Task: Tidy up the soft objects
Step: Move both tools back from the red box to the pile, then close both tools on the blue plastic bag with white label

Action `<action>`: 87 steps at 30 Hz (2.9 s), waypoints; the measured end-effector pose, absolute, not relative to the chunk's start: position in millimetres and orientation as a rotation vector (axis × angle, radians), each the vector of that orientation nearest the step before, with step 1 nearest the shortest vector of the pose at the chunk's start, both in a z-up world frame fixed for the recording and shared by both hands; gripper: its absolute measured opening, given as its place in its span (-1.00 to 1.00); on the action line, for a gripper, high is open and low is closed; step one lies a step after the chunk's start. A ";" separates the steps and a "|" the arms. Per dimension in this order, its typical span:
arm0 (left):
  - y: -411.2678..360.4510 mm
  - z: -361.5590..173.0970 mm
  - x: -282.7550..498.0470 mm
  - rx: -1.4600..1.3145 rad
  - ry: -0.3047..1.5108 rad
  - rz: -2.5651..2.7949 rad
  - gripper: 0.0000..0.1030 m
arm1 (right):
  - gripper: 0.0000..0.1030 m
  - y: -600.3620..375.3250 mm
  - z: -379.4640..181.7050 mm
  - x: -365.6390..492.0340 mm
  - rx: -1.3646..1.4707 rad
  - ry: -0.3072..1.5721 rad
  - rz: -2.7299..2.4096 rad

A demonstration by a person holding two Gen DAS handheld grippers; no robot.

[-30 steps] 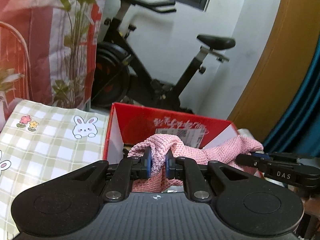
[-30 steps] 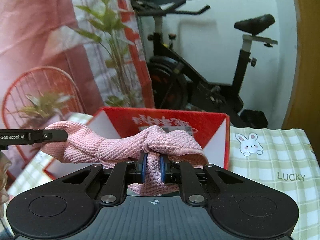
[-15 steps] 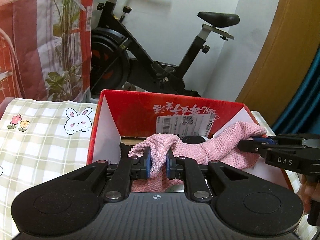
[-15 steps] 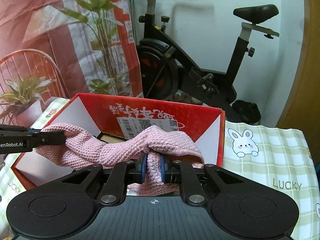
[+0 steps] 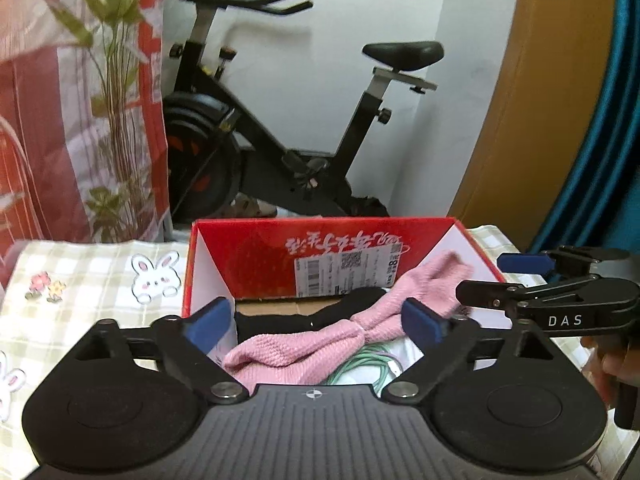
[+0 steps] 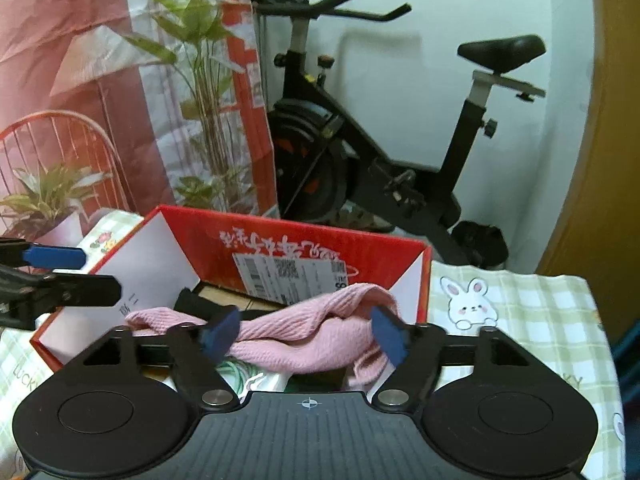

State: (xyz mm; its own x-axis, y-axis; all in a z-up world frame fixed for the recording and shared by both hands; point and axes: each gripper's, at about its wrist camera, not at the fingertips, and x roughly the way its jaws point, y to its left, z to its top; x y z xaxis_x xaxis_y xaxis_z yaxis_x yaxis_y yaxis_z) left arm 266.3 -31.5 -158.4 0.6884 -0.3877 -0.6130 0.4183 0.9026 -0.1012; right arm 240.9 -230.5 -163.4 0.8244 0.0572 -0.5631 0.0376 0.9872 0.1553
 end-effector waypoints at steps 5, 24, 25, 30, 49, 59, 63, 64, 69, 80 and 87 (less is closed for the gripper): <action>-24.7 -144.6 249.7 0.057 0.657 -0.457 0.92 | 0.99 -224.9 -148.8 220.2 0.150 0.554 -0.007; 9.0 -128.8 181.3 0.022 0.594 -0.448 0.92 | 0.99 -199.4 -128.1 145.1 0.169 0.482 -0.026; 10.9 -129.0 176.5 0.017 0.593 -0.446 0.92 | 0.99 -198.4 -128.1 140.6 0.170 0.479 -0.022; 18.0 -135.5 151.2 0.010 0.594 -0.458 0.92 | 0.99 -191.4 -131.6 114.3 0.181 0.459 0.002; 10.4 -192.7 111.6 -0.038 0.717 -0.513 0.68 | 0.99 -166.9 -207.2 60.3 0.190 0.562 0.005; -10.9 -233.0 110.7 -0.064 0.839 -0.563 0.11 | 0.72 -142.6 -258.3 54.0 0.194 0.659 0.066; -14.4 -255.4 109.8 -0.073 0.886 -0.551 0.10 | 0.71 -134.3 -269.8 51.3 0.183 0.679 0.088; -15.2 -259.4 109.8 -0.068 0.889 -0.549 0.10 | 0.71 -132.5 -272.1 50.3 0.172 0.679 0.091; -17.3 -269.1 109.7 -0.039 0.879 -0.547 0.10 | 0.71 -133.2 -278.6 50.2 0.192 0.676 0.099; -11.9 -266.9 111.5 -0.062 0.851 -0.530 -0.35 | -0.10 -151.8 -263.3 48.6 0.247 0.633 0.100; -6.2 -248.7 98.6 -0.054 0.759 -0.539 -0.73 | -0.63 -144.6 -250.3 42.4 0.164 0.579 0.100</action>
